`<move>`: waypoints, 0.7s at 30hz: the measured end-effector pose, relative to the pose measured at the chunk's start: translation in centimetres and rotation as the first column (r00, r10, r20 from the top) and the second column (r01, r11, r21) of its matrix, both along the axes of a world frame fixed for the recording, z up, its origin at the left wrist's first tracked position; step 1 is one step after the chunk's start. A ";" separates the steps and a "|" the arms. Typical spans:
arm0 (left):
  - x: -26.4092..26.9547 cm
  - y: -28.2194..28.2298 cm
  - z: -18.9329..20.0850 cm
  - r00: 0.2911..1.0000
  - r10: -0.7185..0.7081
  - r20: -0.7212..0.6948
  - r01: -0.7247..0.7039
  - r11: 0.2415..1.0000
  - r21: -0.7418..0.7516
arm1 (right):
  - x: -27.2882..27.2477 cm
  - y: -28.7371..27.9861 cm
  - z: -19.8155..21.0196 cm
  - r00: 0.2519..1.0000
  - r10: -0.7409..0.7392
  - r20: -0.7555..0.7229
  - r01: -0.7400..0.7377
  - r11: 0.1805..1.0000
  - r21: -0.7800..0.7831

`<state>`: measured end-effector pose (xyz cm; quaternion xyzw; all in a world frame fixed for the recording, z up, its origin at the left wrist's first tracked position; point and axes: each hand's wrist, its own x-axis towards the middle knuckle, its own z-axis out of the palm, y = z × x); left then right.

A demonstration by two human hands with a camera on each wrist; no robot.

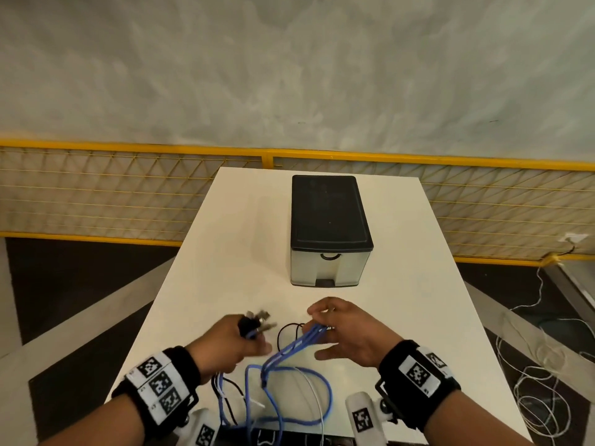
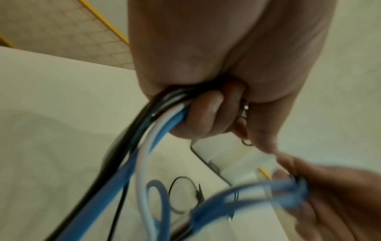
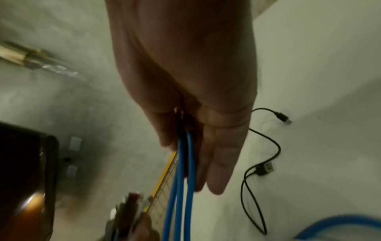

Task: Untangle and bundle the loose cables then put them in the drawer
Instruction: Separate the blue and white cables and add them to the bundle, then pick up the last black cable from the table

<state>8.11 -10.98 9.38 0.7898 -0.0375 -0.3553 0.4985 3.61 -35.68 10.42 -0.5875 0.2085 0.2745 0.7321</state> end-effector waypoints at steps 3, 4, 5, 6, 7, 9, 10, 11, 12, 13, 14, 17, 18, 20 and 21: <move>1.2 0.6 0.5 0.980 0.196 -0.046 -0.199 0.975 -0.097 | -2.1 0.1 0.6 0.948 0.306 0.091 -0.289 0.944 -0.161; 1.6 0.7 0.7 0.974 0.221 -0.045 -0.225 0.966 -0.127 | -2.9 0.1 0.5 0.902 0.420 0.104 -0.387 0.891 -0.239; 1.8 0.6 1.1 0.971 0.235 -0.040 -0.238 0.958 -0.158 | -3.7 0.0 0.6 0.842 0.530 0.097 -0.475 0.815 -0.331; 1.9 0.5 1.5 0.971 0.237 -0.033 -0.239 0.955 -0.178 | -4.5 -0.2 0.5 0.769 0.635 0.069 -0.551 0.714 -0.433; 2.1 0.4 1.8 0.970 0.242 -0.024 -0.242 0.953 -0.183 | -5.3 -0.4 0.3 0.686 0.727 0.027 -0.606 0.592 -0.532; 2.3 0.1 2.3 0.966 0.260 -0.007 -0.257 0.947 -0.190 | -6.9 -0.8 -0.9 0.553 0.829 -0.080 -0.642 0.364 -0.675; 2.4 -0.1 2.5 0.962 0.274 -0.004 -0.269 0.941 -0.204 | -7.8 -0.8 -1.7 0.531 0.838 -0.130 -0.651 0.305 -0.695; 2.5 -0.3 2.8 0.958 0.287 -0.004 -0.281 0.934 -0.219 | -8.7 -0.8 -2.5 0.520 0.837 -0.172 -0.668 0.272 -0.693; 2.6 -0.4 3.0 0.956 0.294 -0.006 -0.287 0.929 -0.234 | -9.4 -0.7 -3.3 0.504 0.839 -0.203 -0.687 0.247 -0.684; 2.6 -0.7 3.3 0.955 0.295 -0.010 -0.289 0.926 -0.244 | -9.9 -0.9 -3.9 0.486 0.847 -0.214 -0.705 0.235 -0.669; 2.5 -0.9 3.4 0.956 0.294 -0.011 -0.287 0.925 -0.250 | -10.0 -1.0 -4.0 0.481 0.854 -0.199 -0.706 0.244 -0.665; 2.1 -1.9 3.9 0.961 0.278 0.014 -0.265 0.931 -0.252 | -8.3 -1.8 -3.9 0.624 0.777 -0.084 -0.600 0.407 -0.689; 1.9 -2.3 4.0 0.963 0.269 0.028 -0.254 0.935 -0.246 | -7.3 -2.1 -4.1 0.695 0.719 -0.027 -0.514 0.471 -0.717; 1.5 -2.9 4.2 0.967 0.252 0.047 -0.235 0.944 -0.233 | -5.0 -2.5 -4.8 0.788 0.612 0.073 -0.295 0.479 -0.827; 1.3 -3.1 4.3 0.968 0.248 0.036 -0.233 0.944 -0.234 | -3.8 -2.5 -5.2 0.817 0.566 0.115 -0.190 0.451 -0.872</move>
